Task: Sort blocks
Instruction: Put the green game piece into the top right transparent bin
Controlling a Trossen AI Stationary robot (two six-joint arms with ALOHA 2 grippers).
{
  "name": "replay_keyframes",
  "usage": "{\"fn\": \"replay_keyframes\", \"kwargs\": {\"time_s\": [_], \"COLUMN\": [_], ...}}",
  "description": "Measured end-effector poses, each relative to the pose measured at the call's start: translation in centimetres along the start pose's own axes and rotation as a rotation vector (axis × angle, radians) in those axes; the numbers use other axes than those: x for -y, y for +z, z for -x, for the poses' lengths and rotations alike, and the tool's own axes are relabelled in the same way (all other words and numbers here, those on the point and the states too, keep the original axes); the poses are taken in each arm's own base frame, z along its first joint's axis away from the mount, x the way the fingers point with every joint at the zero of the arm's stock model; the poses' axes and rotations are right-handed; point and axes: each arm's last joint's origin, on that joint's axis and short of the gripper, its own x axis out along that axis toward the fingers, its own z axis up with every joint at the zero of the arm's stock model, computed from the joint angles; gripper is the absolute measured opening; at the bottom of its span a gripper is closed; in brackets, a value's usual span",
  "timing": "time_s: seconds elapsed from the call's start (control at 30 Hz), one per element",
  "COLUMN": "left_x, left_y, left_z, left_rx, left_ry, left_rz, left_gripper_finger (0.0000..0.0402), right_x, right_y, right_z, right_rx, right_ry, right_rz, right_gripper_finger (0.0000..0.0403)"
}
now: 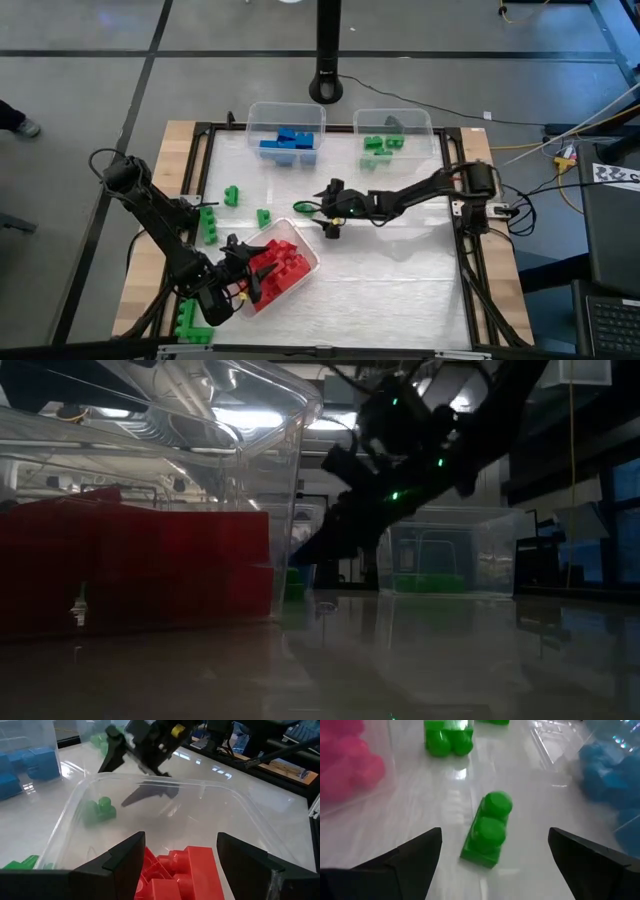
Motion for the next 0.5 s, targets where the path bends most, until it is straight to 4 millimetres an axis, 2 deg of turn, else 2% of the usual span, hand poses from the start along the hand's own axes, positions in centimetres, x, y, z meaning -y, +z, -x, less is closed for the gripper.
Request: {"fn": "replay_keyframes", "kwargs": {"time_s": [0.23, 0.5], "left_x": [0.0, 0.0], "left_y": [0.0, 0.0], "left_z": [0.0, 0.0], "left_rx": [-0.004, -0.004], "left_ry": [0.001, 0.001], "left_rz": [-0.007, -0.007], "left_gripper_finger": [0.0235, 0.0235], "right_x": [-0.7, -1.0], "right_y": [-2.2, -2.4], "right_z": [-2.5, -5.2], "right_rx": [0.035, 0.031], "right_ry": [-0.048, -0.077], "right_rz": [-0.068, -0.060], "right_gripper_finger": [0.0366, 0.0366]}}
